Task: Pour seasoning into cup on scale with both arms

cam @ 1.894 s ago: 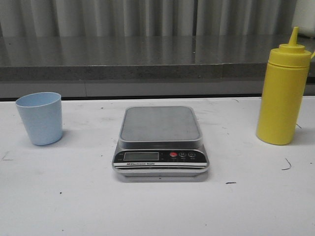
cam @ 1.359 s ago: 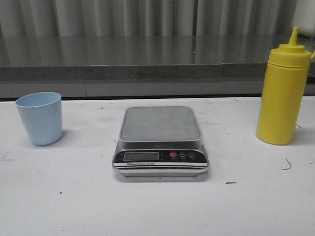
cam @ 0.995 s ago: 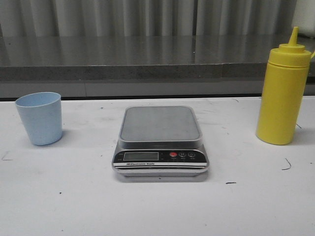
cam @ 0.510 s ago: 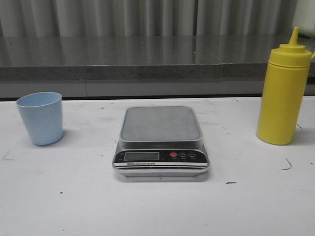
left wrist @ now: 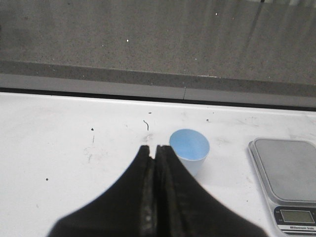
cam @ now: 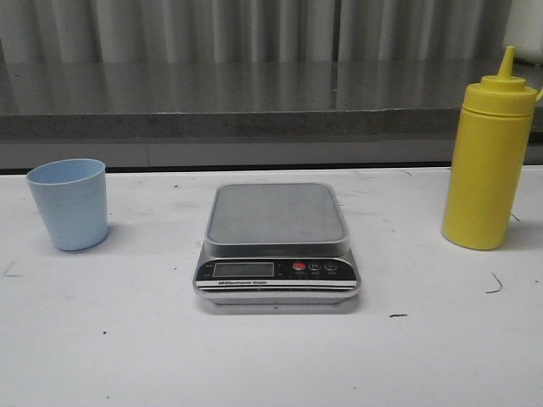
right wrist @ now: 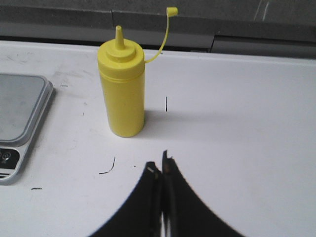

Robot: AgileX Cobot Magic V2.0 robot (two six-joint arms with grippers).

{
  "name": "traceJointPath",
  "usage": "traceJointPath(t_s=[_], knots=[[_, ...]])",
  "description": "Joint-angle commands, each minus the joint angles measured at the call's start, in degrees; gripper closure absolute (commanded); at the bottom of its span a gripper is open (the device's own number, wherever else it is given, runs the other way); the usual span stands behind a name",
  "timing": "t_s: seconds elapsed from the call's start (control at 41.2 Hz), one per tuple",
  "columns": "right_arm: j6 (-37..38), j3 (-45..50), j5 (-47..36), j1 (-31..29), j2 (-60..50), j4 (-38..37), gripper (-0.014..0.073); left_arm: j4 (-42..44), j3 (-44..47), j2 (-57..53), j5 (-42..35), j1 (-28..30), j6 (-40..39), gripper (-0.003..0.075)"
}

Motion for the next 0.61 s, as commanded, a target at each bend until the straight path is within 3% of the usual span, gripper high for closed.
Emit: traceJointPath(t_s=[0.0, 0.194, 0.267, 0.34, 0.437, 0.51, 0.583], knots=[[-0.71, -1.83, -2.83, -0.19, 2.33, -0.78, 0.0714, -0.24, -1.27, 1.79, -3.97, -0.16, -0.29, 0.074], [-0.71, -1.83, -1.56, -0.19, 4.98, -2.62, 0.0708, -0.24, 0.53, 2.42, -3.81, -0.16, -0.29, 0.074], [-1.34, -1.83, -0.83, -0.19, 5.83, -2.97, 0.0668, -0.24, 1.29, 2.81, -3.58, -0.16, -0.18, 0.0739], [-1.85, -1.83, -0.17, -0.19, 6.64, -2.97, 0.0566, 0.12, 1.57, 3.4, -3.3, -0.16, -0.18, 0.0739], [-2.52, -1.83, 0.35, -0.19, 7.46, -2.97, 0.0344, 0.21, 1.57, 4.39, -3.05, -0.16, 1.0, 0.0692], [-2.58, -1.83, 0.29, -0.19, 7.46, -2.97, 0.0176, 0.08, 1.57, 5.35, -3.21, -0.16, 1.36, 0.0601], [-2.58, -1.83, 0.09, -0.19, 7.46, -2.97, 0.0088, -0.02, 1.57, 6.19, -3.69, -0.16, 1.59, 0.045]])
